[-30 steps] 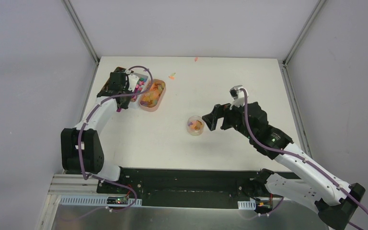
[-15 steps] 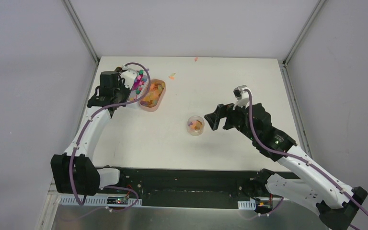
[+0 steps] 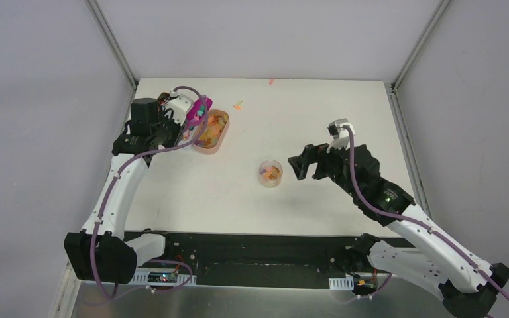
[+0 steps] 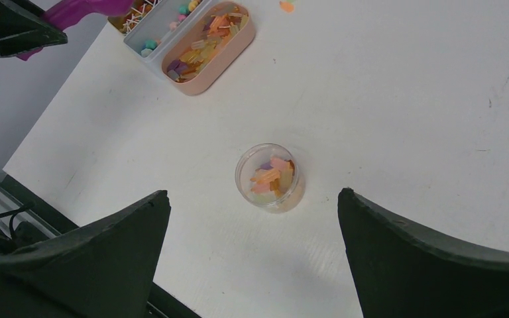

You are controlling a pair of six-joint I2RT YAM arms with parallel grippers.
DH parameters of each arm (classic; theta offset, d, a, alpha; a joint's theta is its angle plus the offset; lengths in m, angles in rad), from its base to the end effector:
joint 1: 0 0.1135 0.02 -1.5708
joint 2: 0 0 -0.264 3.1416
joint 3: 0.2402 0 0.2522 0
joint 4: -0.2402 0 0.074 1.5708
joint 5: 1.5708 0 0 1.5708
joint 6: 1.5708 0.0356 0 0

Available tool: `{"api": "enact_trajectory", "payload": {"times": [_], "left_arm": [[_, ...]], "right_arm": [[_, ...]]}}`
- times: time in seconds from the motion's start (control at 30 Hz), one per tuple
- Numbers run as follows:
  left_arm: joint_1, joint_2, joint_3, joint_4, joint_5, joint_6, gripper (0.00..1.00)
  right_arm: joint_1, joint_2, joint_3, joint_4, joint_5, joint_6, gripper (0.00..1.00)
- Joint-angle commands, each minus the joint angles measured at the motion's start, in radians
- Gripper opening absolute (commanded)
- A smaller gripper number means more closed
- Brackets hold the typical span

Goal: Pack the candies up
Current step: Scoop the fake candies from the storage box.

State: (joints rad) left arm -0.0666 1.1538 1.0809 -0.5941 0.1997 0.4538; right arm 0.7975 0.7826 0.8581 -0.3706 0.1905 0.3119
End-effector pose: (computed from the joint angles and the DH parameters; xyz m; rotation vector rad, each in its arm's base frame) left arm 0.2463 -0.0235 0.3295 0.6754 2.1171 -0.0109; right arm 0.1283 0.1218 0.3463 -0.3258 1.8744 0.5867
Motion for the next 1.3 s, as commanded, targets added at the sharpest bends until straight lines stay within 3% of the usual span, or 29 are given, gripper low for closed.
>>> {"api": "enact_trajectory", "payload": {"times": [0.0,0.43,1.27], "left_arm": [[-0.022,-0.034,0.096,-0.024,0.081,-0.02,0.0],[-0.251,0.056,0.268,-0.272,-0.069,0.025,0.0],[-0.674,0.194,0.39,-0.453,-0.196,-0.015,0.0]], "right_arm": [[0.005,-0.019,0.023,-0.015,0.052,-0.046,1.0],[0.004,-0.078,0.013,-0.049,0.14,-0.073,1.0],[0.004,-0.155,0.034,-0.127,0.251,-0.113,1.0]]}}
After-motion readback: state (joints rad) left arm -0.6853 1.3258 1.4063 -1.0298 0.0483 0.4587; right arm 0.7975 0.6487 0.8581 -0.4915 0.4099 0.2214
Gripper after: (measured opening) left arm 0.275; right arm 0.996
